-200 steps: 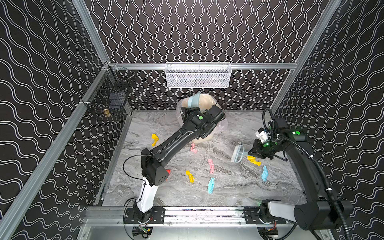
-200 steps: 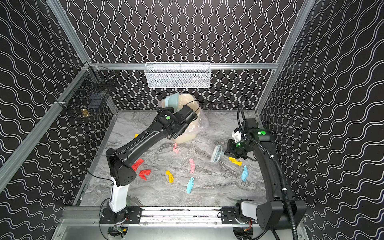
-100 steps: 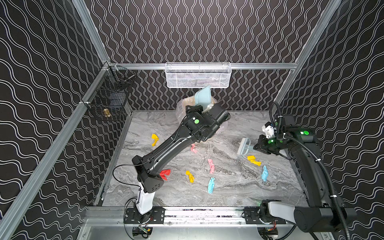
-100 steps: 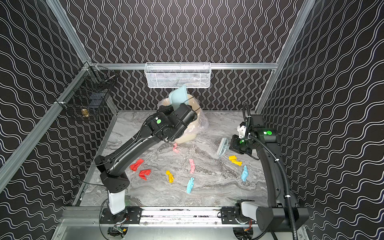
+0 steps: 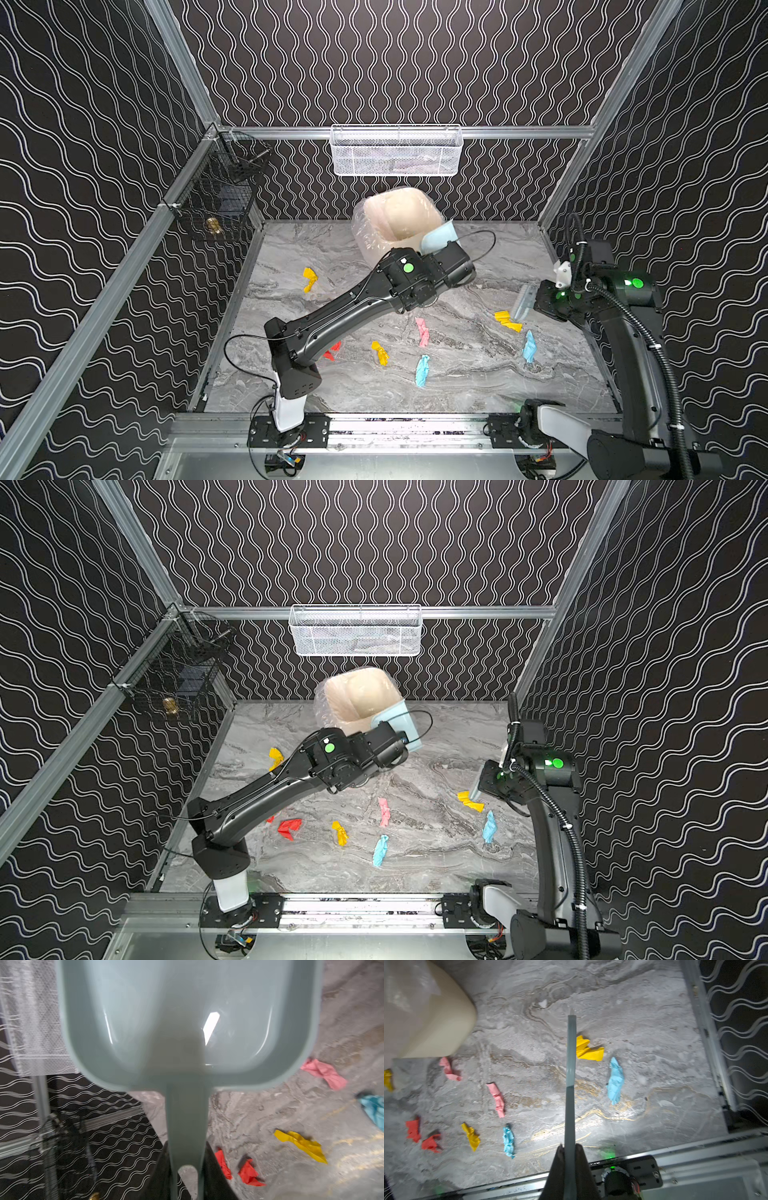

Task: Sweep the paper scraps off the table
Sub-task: 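Lower the dustpan by the yellow scraps with left while right brings the brush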

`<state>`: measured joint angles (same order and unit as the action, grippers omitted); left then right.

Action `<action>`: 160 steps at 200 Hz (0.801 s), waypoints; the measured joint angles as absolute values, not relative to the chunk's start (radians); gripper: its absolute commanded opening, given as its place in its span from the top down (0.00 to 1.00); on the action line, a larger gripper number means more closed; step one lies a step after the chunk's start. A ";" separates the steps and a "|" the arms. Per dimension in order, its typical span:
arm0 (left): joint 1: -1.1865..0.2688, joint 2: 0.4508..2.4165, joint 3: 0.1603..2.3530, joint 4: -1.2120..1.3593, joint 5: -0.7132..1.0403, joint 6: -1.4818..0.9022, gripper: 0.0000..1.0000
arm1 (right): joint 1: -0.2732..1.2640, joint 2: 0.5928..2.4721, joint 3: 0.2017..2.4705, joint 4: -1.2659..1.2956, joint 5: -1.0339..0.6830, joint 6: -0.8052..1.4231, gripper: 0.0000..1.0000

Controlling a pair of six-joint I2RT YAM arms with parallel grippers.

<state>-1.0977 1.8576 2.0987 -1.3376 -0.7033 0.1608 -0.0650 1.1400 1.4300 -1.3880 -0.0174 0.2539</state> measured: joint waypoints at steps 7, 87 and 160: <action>-1.102 1.844 2.052 -1.325 -0.667 0.155 1.00 | -0.068 1.136 1.424 -1.392 -0.003 0.256 1.00; -1.139 1.799 1.689 -1.097 -0.302 0.132 1.00 | -0.088 1.255 1.372 -1.301 0.112 0.267 1.00; -1.141 1.877 1.589 -0.941 -0.224 0.197 1.00 | -0.076 1.372 1.312 -1.176 0.222 0.073 1.00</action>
<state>-1.1412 1.8767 1.5894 -0.9413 -0.2241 0.1967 -0.0761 1.3724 1.3121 -1.1755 0.2222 0.0734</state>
